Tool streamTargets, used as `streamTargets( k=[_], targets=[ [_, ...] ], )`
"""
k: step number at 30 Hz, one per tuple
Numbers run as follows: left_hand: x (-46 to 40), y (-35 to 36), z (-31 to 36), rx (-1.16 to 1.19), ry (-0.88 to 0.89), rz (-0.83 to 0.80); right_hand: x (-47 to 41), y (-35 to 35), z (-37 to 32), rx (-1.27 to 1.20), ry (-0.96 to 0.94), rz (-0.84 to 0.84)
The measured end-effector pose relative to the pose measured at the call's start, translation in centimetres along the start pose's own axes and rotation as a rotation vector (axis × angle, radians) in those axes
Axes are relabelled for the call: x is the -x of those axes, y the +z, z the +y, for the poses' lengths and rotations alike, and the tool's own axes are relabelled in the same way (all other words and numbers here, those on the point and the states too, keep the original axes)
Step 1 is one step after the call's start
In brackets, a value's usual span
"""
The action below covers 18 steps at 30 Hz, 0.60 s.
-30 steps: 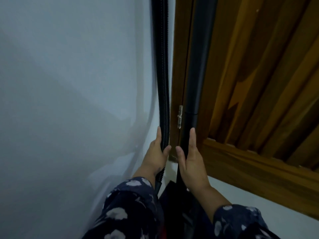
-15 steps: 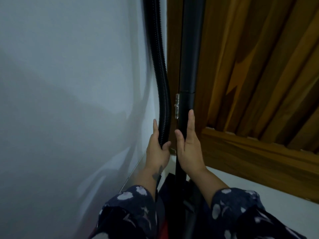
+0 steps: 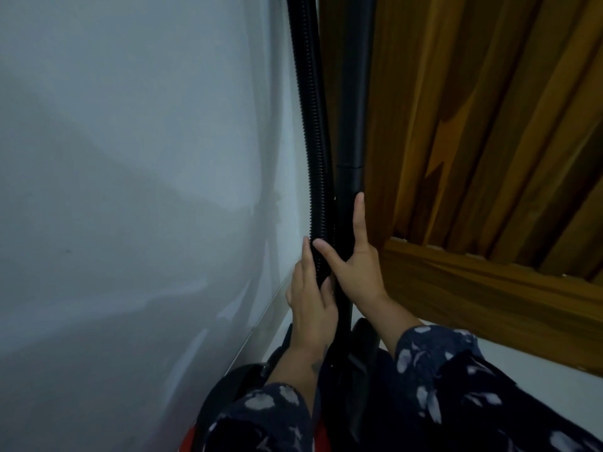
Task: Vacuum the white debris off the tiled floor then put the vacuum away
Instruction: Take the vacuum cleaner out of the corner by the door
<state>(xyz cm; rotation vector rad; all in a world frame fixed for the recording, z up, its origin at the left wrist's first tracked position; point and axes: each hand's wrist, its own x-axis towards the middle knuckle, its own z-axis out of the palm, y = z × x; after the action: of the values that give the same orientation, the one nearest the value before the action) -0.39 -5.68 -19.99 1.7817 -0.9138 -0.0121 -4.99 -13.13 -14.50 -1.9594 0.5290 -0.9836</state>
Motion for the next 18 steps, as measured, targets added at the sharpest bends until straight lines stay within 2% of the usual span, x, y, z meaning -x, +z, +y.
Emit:
streamTargets(
  k=[5, 10, 18],
  targets=[
    [0.0, -0.4, -0.6, -0.069, 0.037, -0.075, -1.2, 0.5, 0.2, -0.066, -0.002, 0.072],
    [0.1, -0.3, -1.0, -0.15, 0.026, -0.118, -1.6, 1.1, 0.3, -0.118, -0.01, 0.068],
    [-0.1, -0.1, -1.5, -0.195, 0.034, -0.111, -1.6, 1.7, 0.9, -0.053, -0.062, 0.097]
  ],
)
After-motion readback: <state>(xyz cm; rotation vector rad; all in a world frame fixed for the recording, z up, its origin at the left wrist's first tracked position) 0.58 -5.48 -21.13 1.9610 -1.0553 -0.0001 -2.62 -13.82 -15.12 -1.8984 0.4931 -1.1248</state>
